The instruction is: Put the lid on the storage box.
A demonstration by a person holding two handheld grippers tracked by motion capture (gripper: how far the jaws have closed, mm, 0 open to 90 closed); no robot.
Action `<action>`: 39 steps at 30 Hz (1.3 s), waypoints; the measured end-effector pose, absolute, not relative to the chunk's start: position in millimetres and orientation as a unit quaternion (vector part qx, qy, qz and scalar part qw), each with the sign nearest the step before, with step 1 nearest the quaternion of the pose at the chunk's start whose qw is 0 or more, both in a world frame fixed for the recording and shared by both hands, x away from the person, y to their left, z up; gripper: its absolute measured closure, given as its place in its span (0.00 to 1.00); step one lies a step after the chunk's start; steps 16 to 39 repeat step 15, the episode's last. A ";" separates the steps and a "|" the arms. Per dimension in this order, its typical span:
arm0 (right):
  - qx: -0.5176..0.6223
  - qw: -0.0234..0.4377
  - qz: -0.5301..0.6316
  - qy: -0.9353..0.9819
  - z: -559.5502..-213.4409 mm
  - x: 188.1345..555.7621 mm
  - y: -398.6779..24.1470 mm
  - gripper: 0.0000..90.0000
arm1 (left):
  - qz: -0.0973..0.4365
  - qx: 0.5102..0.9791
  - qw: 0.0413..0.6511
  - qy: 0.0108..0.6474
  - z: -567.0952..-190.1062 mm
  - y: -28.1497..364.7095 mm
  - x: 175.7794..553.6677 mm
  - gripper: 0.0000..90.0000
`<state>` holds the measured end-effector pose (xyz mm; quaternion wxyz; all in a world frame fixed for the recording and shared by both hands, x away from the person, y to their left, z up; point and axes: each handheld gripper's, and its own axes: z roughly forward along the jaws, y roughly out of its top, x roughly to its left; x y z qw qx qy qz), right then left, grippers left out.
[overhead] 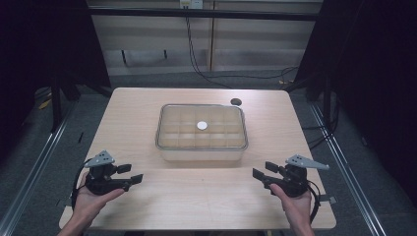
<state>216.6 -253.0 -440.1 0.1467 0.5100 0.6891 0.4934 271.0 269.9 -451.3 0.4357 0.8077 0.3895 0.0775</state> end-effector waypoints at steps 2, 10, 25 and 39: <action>0.511 0.149 0.493 0.688 -442.1 211.2 -254.9 0.39 | 0.075 0.805 0.436 0.395 -454.5 271.8 266.0 0.37; 0.518 0.152 0.493 0.682 -452.5 189.1 -260.5 0.37 | 0.074 0.802 0.433 0.405 -460.8 273.6 243.6 0.32; 0.524 0.170 0.487 0.677 -459.9 182.5 -263.0 0.32 | 0.079 0.810 0.429 0.392 -467.3 274.1 239.7 0.31; 0.524 0.170 0.487 0.677 -459.9 182.5 -263.0 0.32 | 0.079 0.810 0.429 0.392 -467.3 274.1 239.7 0.31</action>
